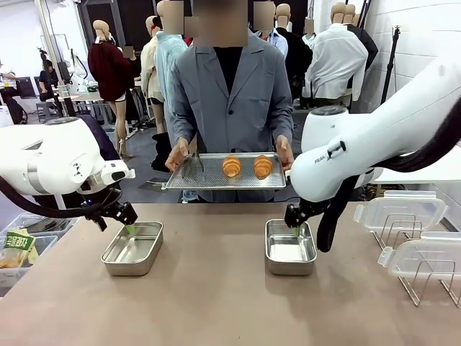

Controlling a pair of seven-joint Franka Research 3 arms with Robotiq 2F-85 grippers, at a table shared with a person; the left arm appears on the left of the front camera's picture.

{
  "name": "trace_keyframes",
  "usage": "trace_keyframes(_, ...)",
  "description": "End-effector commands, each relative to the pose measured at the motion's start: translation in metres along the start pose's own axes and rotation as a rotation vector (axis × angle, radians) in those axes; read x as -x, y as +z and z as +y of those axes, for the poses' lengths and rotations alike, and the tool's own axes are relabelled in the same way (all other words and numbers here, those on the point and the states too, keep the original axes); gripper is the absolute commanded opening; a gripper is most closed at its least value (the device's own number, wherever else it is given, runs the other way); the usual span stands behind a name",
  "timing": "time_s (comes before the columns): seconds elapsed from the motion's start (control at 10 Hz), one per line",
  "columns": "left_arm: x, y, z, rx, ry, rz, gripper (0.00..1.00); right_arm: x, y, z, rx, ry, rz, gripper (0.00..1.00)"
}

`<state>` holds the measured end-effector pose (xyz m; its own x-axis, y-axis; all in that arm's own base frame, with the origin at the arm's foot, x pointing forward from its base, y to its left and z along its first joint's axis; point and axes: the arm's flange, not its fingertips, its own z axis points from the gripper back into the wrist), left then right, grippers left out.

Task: Place the bread in airtight containers.
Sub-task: Lift both Airtight Container.

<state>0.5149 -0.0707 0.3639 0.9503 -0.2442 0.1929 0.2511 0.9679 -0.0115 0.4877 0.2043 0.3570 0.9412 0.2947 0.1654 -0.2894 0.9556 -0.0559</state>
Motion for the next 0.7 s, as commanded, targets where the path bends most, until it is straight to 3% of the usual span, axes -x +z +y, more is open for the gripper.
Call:
trace_keyframes(0.0, -0.005, -0.009, 0.001, 0.017, 0.059, 0.044, 1.00, -0.016, -0.017, 0.011, 0.018, -0.029, 0.077, 1.00)
trace_keyframes(0.4, -0.003, -0.024, 0.001, 0.032, 0.057, 0.133, 1.00, -0.011, -0.039, 0.010, 0.045, -0.109, 0.087, 1.00)
trace_keyframes(0.6, -0.003, -0.022, 0.001, 0.013, 0.056, 0.130, 0.60, -0.014, -0.038, 0.007, 0.037, -0.126, 0.076, 0.62)
